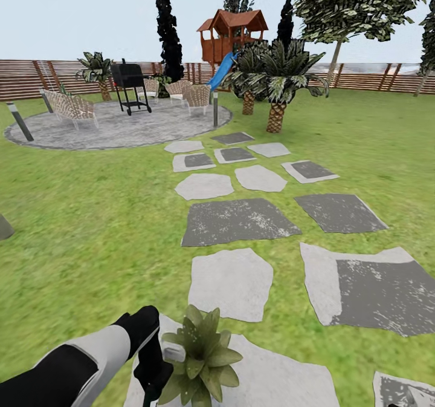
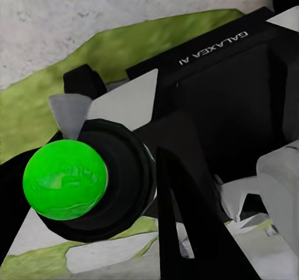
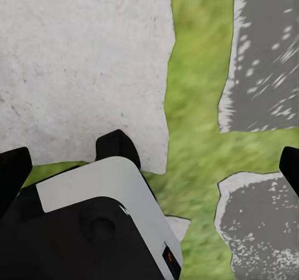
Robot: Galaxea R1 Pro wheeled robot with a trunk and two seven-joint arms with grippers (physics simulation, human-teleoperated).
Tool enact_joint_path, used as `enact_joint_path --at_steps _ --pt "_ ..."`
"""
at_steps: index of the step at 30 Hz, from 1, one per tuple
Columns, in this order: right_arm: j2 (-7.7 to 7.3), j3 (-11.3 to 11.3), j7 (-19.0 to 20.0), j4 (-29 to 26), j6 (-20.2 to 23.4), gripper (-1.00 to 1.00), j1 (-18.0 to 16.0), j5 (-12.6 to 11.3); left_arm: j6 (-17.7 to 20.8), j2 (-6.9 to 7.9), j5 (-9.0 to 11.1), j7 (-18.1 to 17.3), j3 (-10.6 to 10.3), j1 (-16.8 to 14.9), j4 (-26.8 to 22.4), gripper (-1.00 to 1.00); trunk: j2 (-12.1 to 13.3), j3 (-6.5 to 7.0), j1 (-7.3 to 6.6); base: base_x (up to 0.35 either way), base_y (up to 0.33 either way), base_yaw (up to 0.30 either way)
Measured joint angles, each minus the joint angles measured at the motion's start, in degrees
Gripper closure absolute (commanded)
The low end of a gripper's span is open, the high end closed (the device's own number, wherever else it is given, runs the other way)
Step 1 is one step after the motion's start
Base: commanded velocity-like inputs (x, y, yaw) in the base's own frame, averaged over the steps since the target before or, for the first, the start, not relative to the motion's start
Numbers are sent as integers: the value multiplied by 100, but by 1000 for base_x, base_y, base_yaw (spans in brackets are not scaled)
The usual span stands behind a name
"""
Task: Pick up the pesticide atomizer in the garden and spray insectifuge to fully cover both potted plants in the garden.
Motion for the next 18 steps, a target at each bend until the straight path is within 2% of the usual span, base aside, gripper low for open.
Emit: enact_joint_path --at_steps 5,9,11,12,18 --pt "0 0 0 -1 0 -100 1 1 9 -13 -11 -9 4 -119 26 100 0 0 0 0 0 -51" --pt "-3 12 0 -1 0 -100 0 2 17 -23 -15 -10 7 -601 27 100 0 1 0 0 0 -4" --pt "-4 25 0 -1 0 -100 -2 2 23 -26 -14 -17 20 -1016 21 100 0 1 0 0 0 0" --pt "-7 31 0 -1 0 -100 -2 2 25 -25 -25 -18 4 -1107 25 100 0 1 0 0 0 0" --pt "-6 35 1 -1 0 -100 -1 2 29 -20 -24 -19 -5 -1197 22 100 0 0 0 0 0 0"
